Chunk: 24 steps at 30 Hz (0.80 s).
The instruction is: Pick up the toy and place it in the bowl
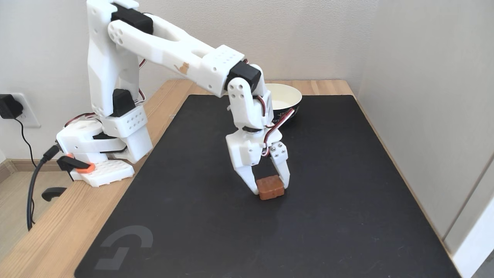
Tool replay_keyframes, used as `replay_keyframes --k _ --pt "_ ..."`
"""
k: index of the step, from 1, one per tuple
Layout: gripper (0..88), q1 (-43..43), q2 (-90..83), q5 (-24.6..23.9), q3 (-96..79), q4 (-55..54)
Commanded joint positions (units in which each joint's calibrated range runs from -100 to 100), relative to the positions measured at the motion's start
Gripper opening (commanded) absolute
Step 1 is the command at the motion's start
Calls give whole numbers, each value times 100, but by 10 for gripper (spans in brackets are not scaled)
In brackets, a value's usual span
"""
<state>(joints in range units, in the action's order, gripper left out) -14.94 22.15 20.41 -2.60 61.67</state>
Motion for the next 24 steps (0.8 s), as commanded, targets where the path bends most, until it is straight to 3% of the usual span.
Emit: replay_keyframes --k 1,4,9,16,24 --pt "22 -108 -18 -16 75 -105" --pt "21 43 -126 -32 255 -257" --pt "19 804 -1385 -716 562 -460" --pt "20 2945 -3328 -1629 -655 -1400" --pt "22 4861 -3603 -2250 -2692 -3229"
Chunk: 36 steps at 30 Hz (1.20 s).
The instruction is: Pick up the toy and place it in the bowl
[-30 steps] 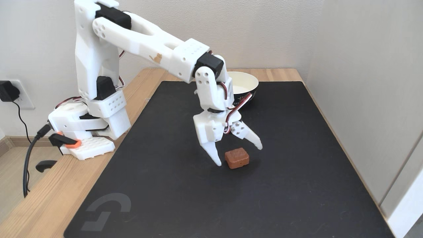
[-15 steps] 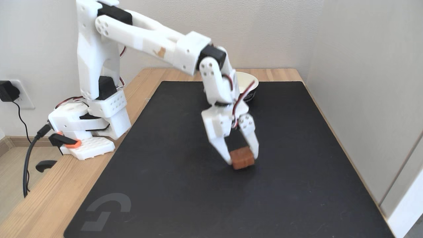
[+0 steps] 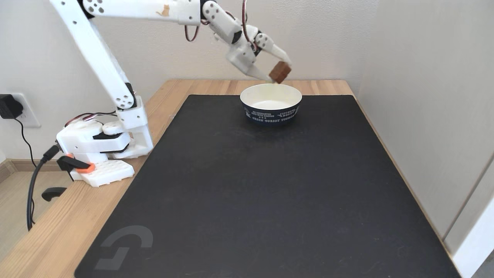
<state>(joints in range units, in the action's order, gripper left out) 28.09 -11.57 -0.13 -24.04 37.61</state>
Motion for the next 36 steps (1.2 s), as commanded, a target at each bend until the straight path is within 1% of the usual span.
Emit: replay_keyframes --k 1,5,9,11,14,18,19,21,23,24,25,27,28,32,33,36 --pt "22 641 -206 -217 -719 -1035" --pt "22 834 -181 -217 -1359 -1653" --pt "26 834 -181 -222 -1548 -1729" --pt "115 825 -181 -222 -1548 -1670" --pt "283 775 -181 -217 -1575 -1636" --pt "285 775 -256 -217 -1575 -1636" --pt "266 708 -281 -217 -1566 -1636" --pt "200 549 -339 -217 -1521 -1636" --pt "106 340 -623 -217 -1584 -1636" --pt "22 -3 -1081 -217 -1719 -1560" --pt "14 -220 -1356 -217 -1836 -1483" --pt "26 -772 -2006 -180 -2161 -1272" --pt "22 -1400 -2690 -165 -2593 -1018" --pt "21 -2437 -3907 -154 -3612 -687" --pt "21 -2755 -4558 -154 -4270 -662" --pt "21 -2955 -5533 -154 -5306 -730"
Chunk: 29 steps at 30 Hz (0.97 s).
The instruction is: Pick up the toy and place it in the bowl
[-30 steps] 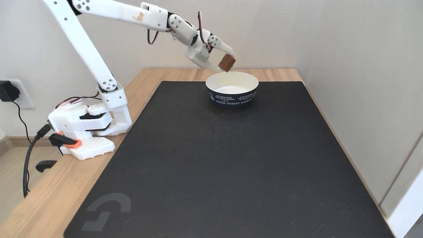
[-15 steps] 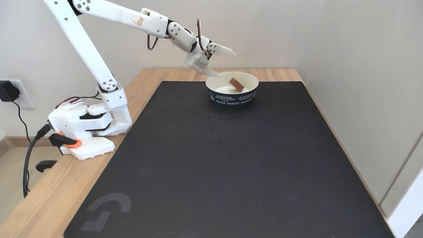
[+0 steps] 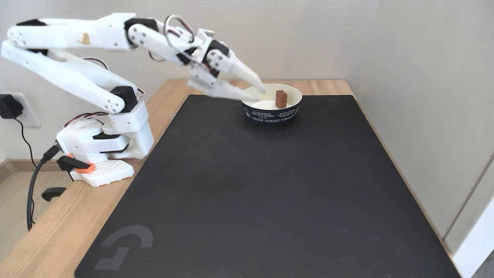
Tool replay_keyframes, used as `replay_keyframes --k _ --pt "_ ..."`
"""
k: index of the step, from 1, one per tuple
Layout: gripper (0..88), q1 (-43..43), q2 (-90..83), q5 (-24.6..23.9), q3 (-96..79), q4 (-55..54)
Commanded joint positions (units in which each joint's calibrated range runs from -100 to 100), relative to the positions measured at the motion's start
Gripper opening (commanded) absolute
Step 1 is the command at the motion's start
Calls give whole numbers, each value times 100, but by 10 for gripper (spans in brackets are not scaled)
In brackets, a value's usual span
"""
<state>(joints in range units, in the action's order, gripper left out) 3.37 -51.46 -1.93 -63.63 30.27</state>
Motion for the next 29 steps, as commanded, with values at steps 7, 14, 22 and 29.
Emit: replay_keyframes --k 7,14,22,29 --pt "21 -509 -4804 21 -3592 504" --pt "21 -642 -4729 -16 -3601 1105" --pt "22 -684 -4738 -16 -3592 2105" --pt "24 -684 -4754 -16 -3592 2181"
